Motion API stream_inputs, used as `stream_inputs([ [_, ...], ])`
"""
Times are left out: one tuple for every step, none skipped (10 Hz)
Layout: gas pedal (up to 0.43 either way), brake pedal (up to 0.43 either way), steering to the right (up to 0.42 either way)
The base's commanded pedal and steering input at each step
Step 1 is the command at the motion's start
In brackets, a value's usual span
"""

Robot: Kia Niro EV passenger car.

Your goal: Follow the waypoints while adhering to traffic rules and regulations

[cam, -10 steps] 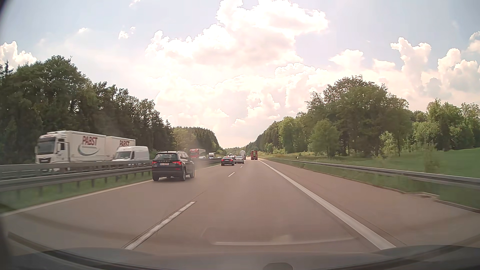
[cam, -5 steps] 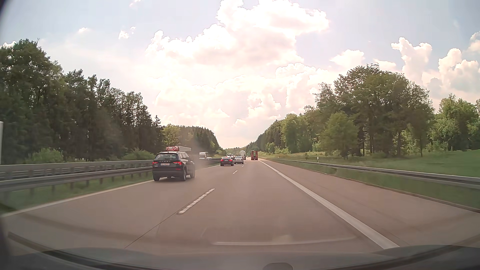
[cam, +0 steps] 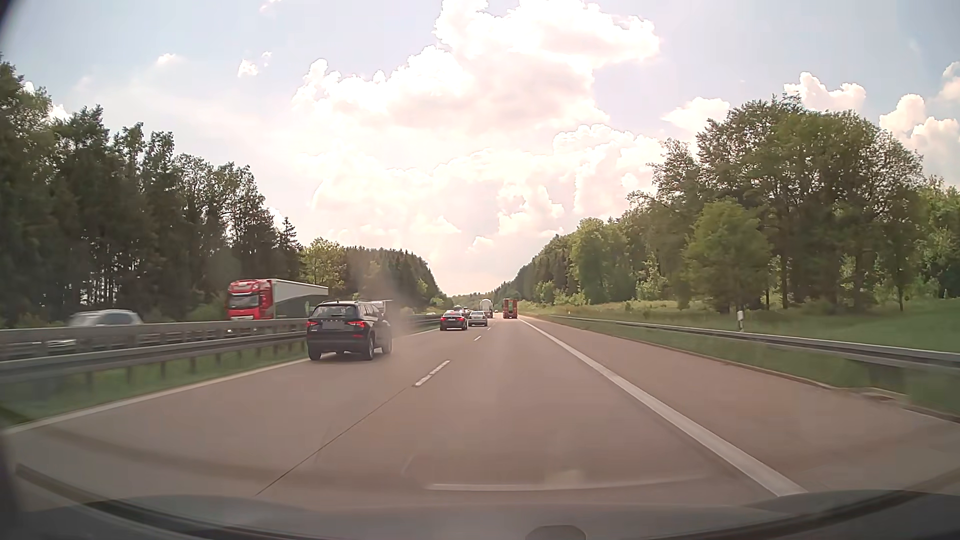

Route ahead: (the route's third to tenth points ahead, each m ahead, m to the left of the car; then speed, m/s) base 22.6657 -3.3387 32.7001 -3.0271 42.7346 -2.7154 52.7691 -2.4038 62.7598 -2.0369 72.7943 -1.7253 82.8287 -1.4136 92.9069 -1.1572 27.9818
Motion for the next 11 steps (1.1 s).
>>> stream_inputs([
  [0.28, 0.0, -0.003],
  [0.28, 0.0, -0.003],
  [0.28, 0.0, -0.003],
  [0.28, 0.0, -0.003],
  [0.28, 0.0, -0.002],
  [0.28, 0.0, -0.002],
  [0.28, 0.0, -0.002],
  [0.28, 0.0, -0.002],
  [0.28, 0.0, -0.001],
  [0.28, 0.0, -0.002],
  [0.28, 0.0, -0.002],
])
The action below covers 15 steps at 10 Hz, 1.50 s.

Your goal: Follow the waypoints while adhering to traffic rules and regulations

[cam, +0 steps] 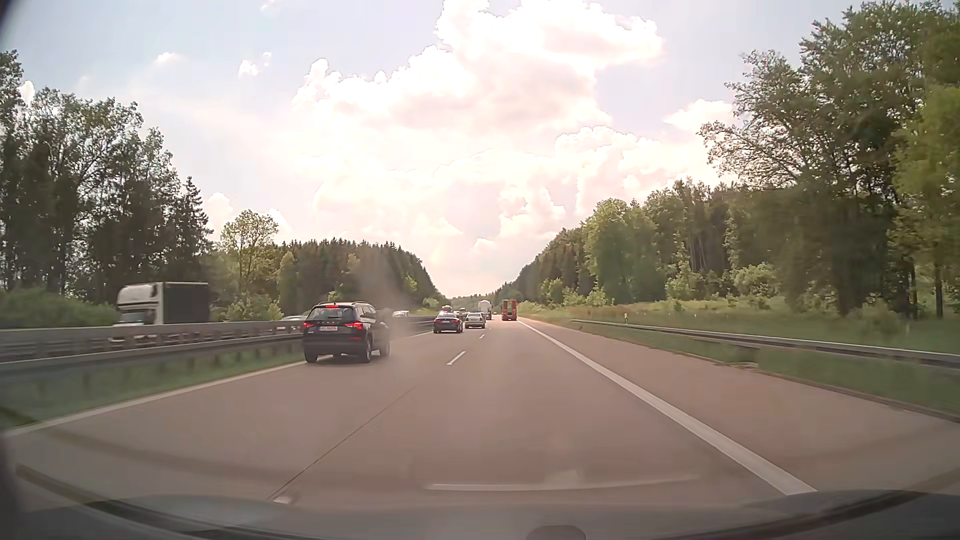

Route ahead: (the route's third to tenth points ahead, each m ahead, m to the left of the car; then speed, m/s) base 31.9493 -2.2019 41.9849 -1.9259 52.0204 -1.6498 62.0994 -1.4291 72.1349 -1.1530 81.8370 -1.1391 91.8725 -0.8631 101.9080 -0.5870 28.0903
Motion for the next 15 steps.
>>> stream_inputs([
  [0.28, 0.0, -0.002],
  [0.28, 0.0, -0.002],
  [0.268, 0.0, -0.002],
  [0.26, 0.0, -0.002],
  [0.24, 0.0, -0.002],
  [0.228, 0.0, -0.002],
  [0.22, 0.0, -0.002],
  [0.209, 0.0, -0.002],
  [0.197, 0.0, -0.002],
  [0.189, 0.0, -0.002],
  [0.177, 0.0, -0.002],
  [0.15, 0.0, -0.002],
  [0.138, 0.0, -0.002],
  [0.138, 0.0, -0.002],
  [0.138, 0.0, -0.002],
])
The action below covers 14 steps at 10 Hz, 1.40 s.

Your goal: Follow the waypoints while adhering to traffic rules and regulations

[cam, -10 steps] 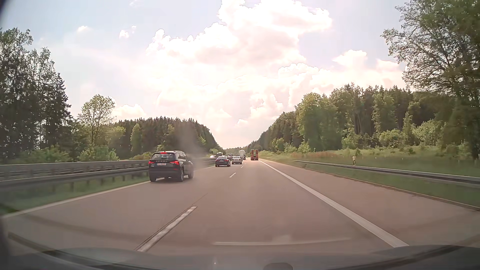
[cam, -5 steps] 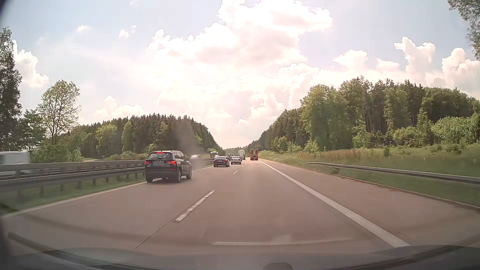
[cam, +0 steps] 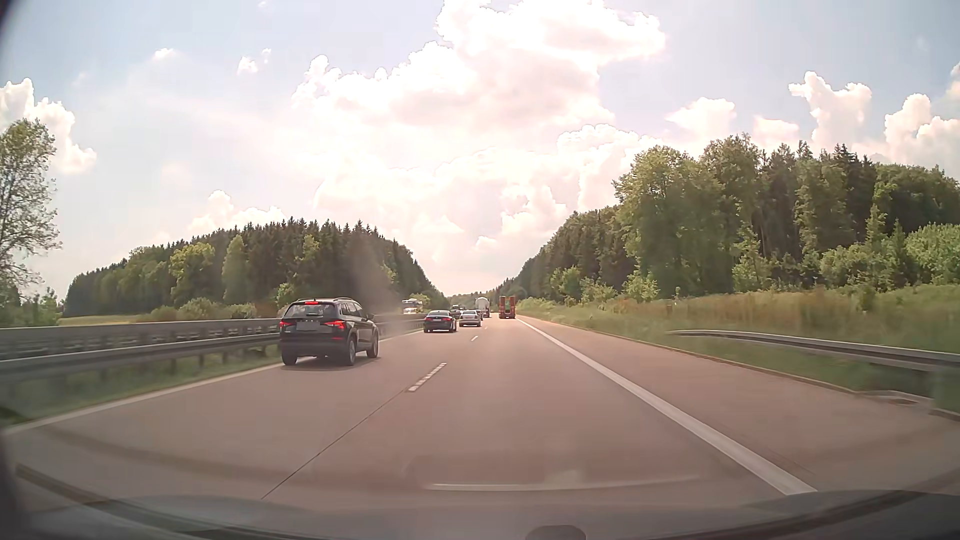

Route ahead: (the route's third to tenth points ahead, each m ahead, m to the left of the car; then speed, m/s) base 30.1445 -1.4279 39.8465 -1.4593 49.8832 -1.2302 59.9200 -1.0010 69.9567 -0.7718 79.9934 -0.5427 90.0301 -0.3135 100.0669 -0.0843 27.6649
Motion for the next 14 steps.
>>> stream_inputs([
  [0.138, 0.0, -0.002],
  [0.138, 0.0, -0.002],
  [0.138, 0.0, -0.004],
  [0.138, 0.0, -0.005],
  [0.138, 0.0, -0.005],
  [0.138, 0.0, -0.005],
  [0.138, 0.0, -0.005],
  [0.138, 0.0, -0.005],
  [0.138, 0.0, -0.005],
  [0.138, 0.0, -0.004],
  [0.138, 0.0, -0.004],
  [0.138, 0.0, -0.004],
  [0.138, 0.0, -0.003],
  [0.138, 0.0, -0.003],
])
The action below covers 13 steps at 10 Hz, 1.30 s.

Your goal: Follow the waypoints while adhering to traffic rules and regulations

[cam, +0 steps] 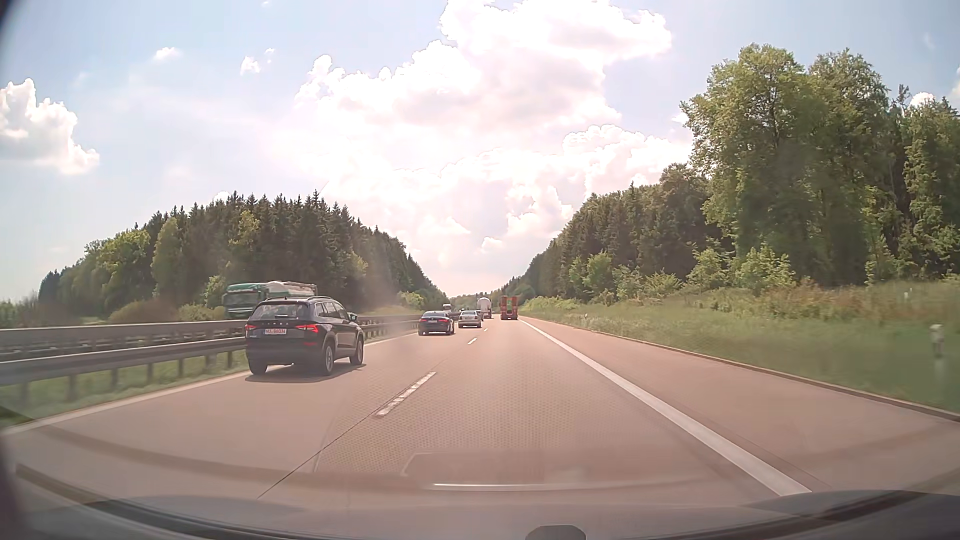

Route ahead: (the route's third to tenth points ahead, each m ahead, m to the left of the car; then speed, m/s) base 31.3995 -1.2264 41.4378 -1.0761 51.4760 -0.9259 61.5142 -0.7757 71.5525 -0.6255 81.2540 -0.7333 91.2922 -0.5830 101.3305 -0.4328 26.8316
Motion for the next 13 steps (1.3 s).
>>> stream_inputs([
  [0.138, 0.0, -0.003],
  [0.138, 0.0, -0.003],
  [0.138, 0.0, -0.003],
  [0.15, 0.0, -0.002],
  [0.157, 0.0, -0.003],
  [0.169, 0.0, -0.003],
  [0.169, 0.0, -0.003],
  [0.189, 0.0, -0.003],
  [0.209, 0.0, -0.002],
  [0.228, 0.0, -0.003],
  [0.228, 0.0, -0.003],
  [0.228, 0.0, -0.003],
  [0.22, 0.0, -0.003],
])
